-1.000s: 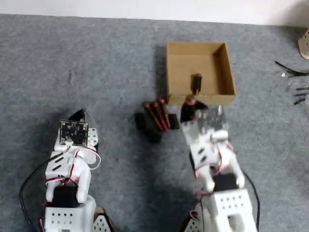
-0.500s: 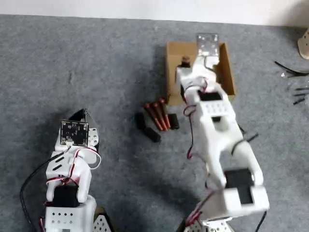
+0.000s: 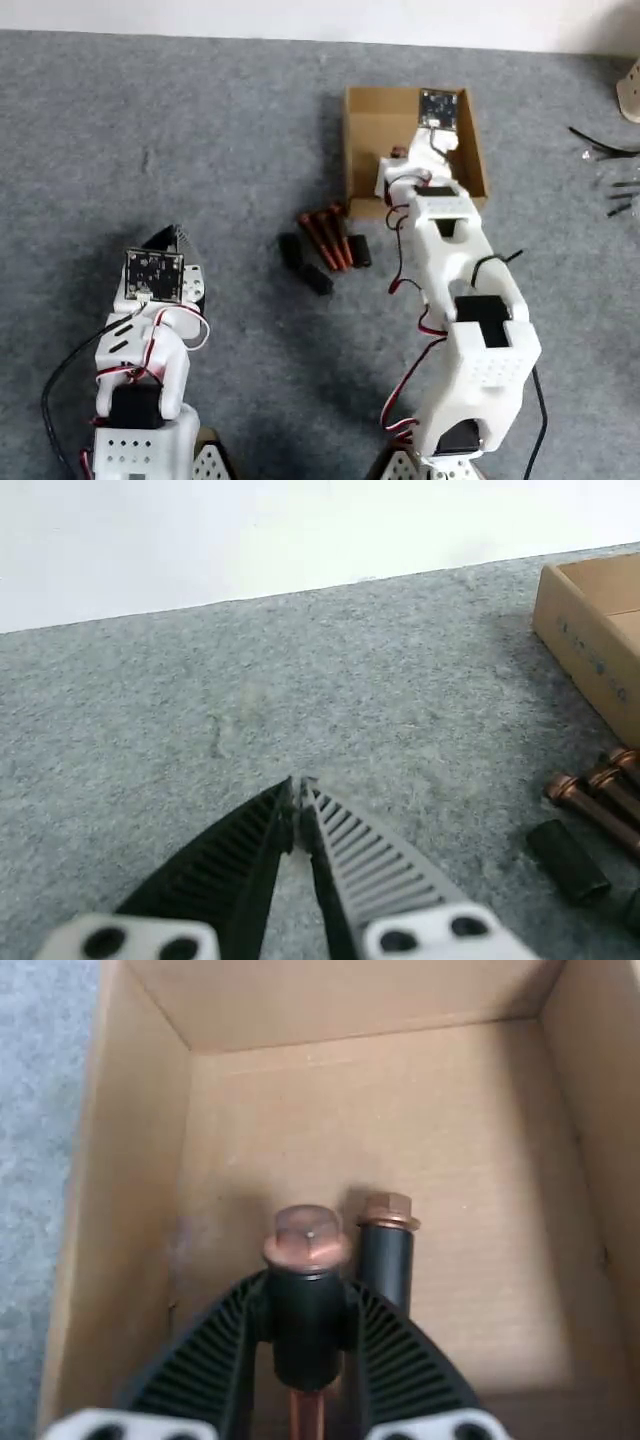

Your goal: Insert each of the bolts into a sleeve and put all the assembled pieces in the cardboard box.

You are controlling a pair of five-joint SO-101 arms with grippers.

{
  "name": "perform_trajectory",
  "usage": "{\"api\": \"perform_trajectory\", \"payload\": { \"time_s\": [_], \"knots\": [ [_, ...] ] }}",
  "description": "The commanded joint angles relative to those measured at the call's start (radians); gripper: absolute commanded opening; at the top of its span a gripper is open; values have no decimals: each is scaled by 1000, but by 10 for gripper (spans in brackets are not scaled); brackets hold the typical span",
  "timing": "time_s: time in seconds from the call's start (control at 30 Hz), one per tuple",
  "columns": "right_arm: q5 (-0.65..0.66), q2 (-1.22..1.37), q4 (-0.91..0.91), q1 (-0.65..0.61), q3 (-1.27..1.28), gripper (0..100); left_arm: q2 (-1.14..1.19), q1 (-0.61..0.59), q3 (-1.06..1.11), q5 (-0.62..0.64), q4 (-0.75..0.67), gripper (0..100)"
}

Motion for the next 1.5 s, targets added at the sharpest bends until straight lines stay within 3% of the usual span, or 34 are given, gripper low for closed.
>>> {"api": "perform_trajectory", "payload": {
  "time_s": [0.0,0.17,0.33,0.6,0.9,1.07,1.3,1.47],
  "knots": [
    [-8,-10,-16,5,-50,92,-8,21,19,-6,-5,38],
    [-8,-15,-15,-4,-48,228,-8,21,19,-6,-5,38],
    [-9,-53,131,-1,-54,228,-8,21,19,-6,-5,38],
    [-9,-404,317,-96,42,228,-8,21,19,-6,-5,38],
    [-6,-762,314,-251,420,228,-8,21,19,-6,-5,38],
    [-6,-771,302,-251,564,228,-8,21,19,-6,-5,38],
    [-5,-771,101,-251,696,228,-8,21,19,-6,-5,38],
    [-5,-769,59,-252,739,228,-8,21,19,-6,-5,38]
  ]
}}
